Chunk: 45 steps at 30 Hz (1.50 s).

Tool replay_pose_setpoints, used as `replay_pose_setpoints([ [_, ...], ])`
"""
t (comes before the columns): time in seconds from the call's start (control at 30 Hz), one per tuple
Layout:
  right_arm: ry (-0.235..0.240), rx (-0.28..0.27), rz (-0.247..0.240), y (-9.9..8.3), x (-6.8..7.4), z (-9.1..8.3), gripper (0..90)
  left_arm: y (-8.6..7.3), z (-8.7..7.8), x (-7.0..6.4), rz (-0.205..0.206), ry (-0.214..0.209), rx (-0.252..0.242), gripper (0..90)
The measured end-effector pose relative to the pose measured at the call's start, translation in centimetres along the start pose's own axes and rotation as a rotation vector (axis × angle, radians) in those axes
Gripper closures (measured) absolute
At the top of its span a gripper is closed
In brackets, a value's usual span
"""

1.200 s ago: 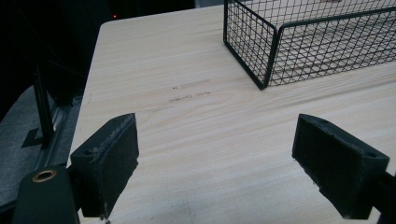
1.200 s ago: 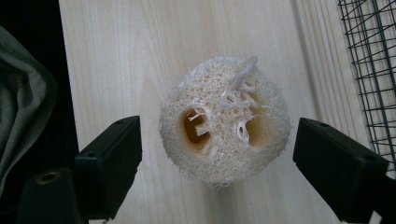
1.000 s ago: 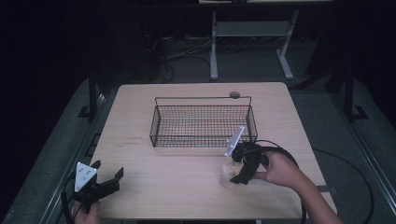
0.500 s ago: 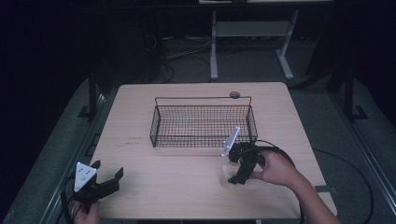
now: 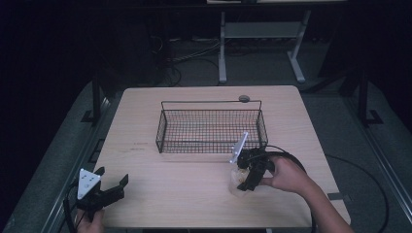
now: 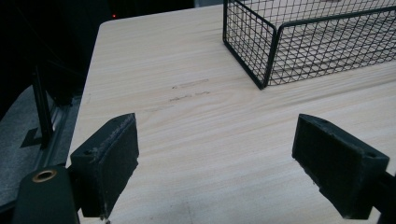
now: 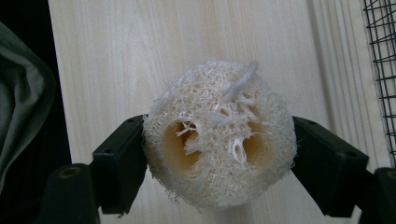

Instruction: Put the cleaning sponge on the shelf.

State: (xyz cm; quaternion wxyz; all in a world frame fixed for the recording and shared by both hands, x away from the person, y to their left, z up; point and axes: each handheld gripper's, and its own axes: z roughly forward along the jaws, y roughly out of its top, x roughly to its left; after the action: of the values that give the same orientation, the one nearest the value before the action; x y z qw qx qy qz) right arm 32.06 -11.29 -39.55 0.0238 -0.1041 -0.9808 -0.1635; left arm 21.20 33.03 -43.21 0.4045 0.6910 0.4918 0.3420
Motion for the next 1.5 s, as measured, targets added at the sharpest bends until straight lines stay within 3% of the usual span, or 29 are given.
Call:
replay_pose_setpoints([
  [0.03,0.004,0.002,-0.002,0.0,-0.1,0.0,26.9,0.0,0.0,0.0,-0.001,-0.001,0.001,13.8],
  [0.6,0.005,-0.025,-0.004,-0.1,0.0,-1.2,27.9,0.0,-0.1,-0.1,0.0,-0.001,-0.005,13.8],
  [1.5,0.004,-0.079,-0.013,0.5,0.0,-5.0,28.1,0.1,-0.1,-0.2,0.005,-0.006,-0.005,13.8],
])
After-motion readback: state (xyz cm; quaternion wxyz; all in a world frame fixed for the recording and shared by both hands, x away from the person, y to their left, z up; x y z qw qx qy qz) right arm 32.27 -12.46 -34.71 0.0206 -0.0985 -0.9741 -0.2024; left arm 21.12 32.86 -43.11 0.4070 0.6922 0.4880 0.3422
